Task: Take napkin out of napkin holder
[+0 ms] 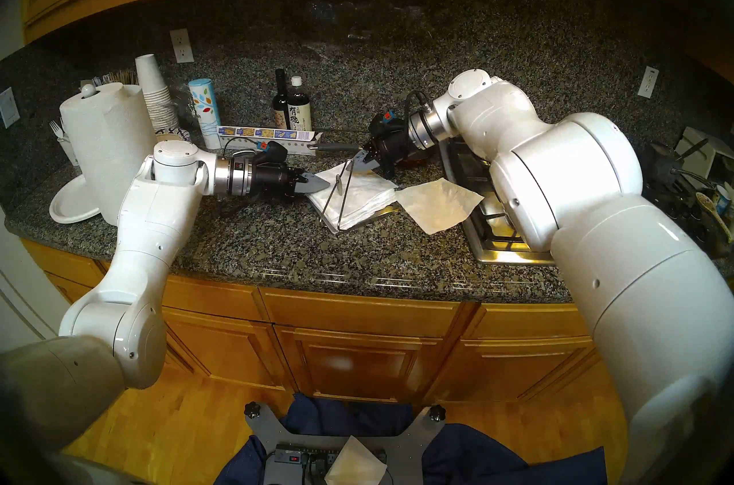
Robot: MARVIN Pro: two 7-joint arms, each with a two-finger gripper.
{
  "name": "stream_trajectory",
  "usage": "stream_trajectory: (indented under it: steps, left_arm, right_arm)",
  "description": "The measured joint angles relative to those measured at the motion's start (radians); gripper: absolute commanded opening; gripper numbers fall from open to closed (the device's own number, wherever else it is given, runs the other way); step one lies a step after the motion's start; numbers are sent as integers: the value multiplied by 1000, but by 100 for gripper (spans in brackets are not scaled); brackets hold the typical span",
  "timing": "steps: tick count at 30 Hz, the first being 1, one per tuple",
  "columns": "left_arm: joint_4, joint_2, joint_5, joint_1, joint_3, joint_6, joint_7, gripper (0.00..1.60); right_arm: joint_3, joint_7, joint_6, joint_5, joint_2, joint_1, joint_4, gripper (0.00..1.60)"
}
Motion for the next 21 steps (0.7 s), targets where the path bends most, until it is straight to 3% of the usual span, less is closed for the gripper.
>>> stream_trajectory:
  steps: [3,21]
  left_arm:
    - [-5,1,-7,0,-1,9,-11,13]
    - [-18,22,-55,4,24,59,-14,3]
  right_arm:
    - [3,-3,-5,0,-4,2,0,31]
    - [12,-19,-23,1,-13,15,2,31]
